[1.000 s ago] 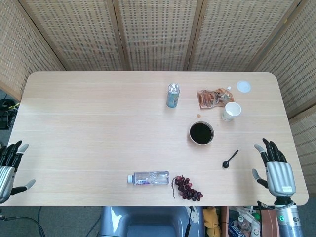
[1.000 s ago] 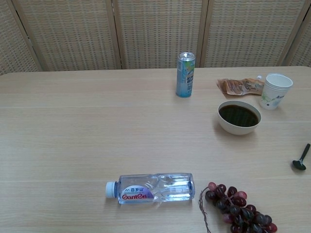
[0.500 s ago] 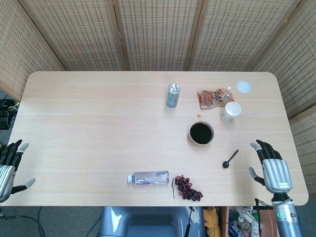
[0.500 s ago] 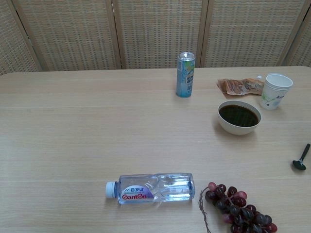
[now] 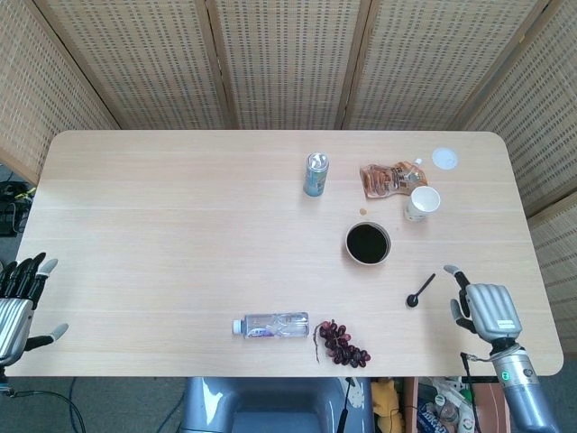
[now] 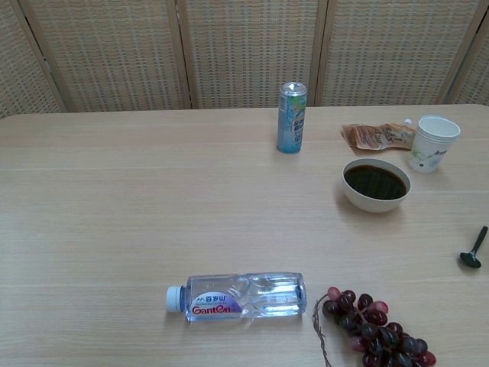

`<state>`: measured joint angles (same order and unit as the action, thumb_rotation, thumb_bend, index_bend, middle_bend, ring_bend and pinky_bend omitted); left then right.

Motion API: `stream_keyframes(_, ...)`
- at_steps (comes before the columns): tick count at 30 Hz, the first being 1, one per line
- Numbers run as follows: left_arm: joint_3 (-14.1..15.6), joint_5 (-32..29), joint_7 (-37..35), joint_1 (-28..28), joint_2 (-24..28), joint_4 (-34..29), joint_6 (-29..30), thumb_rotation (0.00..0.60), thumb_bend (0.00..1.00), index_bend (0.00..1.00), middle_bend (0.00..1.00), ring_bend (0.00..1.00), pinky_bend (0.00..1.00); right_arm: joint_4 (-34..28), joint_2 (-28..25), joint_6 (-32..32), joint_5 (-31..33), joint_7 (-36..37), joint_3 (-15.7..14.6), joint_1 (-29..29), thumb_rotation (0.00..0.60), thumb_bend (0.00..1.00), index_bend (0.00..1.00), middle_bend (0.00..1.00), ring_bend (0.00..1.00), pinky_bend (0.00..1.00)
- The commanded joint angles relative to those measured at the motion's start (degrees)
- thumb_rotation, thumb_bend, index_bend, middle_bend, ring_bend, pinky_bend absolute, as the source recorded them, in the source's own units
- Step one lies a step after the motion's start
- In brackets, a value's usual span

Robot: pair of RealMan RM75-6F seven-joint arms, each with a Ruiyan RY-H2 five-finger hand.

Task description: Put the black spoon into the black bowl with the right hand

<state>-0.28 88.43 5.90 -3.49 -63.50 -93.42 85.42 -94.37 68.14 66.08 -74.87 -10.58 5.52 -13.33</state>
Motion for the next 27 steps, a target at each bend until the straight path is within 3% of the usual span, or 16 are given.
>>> stream_keyframes(1,0.0,-0.1,0.0,0.0,0.1,0.0,0.0,0.600,0.03,0.00,0.00,0.00,0.00,0.2,-2.6,-9.7,5.0,1.3,0.4,-4.8,0.600,0.76,0.22,0.92,0.96,0.99)
stream_keyframes(9,0.2,-0.2,0.1,0.0,0.1,-0.1,-0.1,0.600,0.04,0.00,0.00,0.00,0.00,4.6,-2.2,-22.7,11.5,1.2,-0.3,-10.7,0.600,0.80,0.22,0.93,0.97,1.00)
stream_keyframes(27,0.4,0.1,0.0,0.2,0.2,-0.3,0.2,0.600,0.03,0.00,0.00,0.00,0.00,14.4,3.5,-29.1,19.2,-1.3,-3.0,-15.4,0.600,0.81,0.22,0.94,0.97,1.00)
